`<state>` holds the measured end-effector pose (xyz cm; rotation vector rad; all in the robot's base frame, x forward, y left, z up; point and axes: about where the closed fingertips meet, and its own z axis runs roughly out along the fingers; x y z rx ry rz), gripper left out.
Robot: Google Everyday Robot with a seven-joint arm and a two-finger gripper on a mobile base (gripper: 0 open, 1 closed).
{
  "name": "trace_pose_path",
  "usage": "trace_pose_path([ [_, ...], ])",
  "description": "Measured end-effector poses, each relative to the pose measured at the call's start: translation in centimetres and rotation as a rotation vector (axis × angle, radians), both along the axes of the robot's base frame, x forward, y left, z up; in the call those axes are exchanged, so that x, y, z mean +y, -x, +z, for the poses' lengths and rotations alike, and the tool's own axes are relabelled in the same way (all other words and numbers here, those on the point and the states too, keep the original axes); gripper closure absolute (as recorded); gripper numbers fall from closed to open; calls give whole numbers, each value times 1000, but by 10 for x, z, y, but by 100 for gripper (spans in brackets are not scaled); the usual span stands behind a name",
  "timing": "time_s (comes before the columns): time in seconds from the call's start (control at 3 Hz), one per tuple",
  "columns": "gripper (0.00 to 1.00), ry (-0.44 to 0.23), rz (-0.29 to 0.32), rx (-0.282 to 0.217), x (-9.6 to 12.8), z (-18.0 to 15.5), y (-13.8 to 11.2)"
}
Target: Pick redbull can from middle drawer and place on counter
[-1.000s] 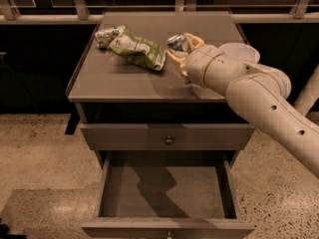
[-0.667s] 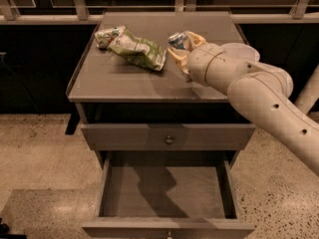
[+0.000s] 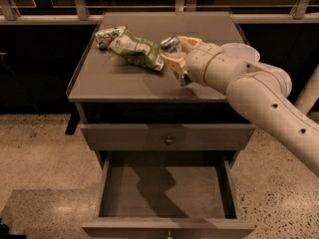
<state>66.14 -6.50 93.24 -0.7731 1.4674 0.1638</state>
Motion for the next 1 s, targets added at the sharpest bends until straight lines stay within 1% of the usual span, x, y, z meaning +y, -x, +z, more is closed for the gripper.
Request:
trace_pose_path([
  [0.33, 11, 0, 0, 0, 0, 0, 0],
  [0.67, 0, 0, 0, 0, 0, 0, 0],
  [1.0, 0, 0, 0, 0, 0, 0, 0],
])
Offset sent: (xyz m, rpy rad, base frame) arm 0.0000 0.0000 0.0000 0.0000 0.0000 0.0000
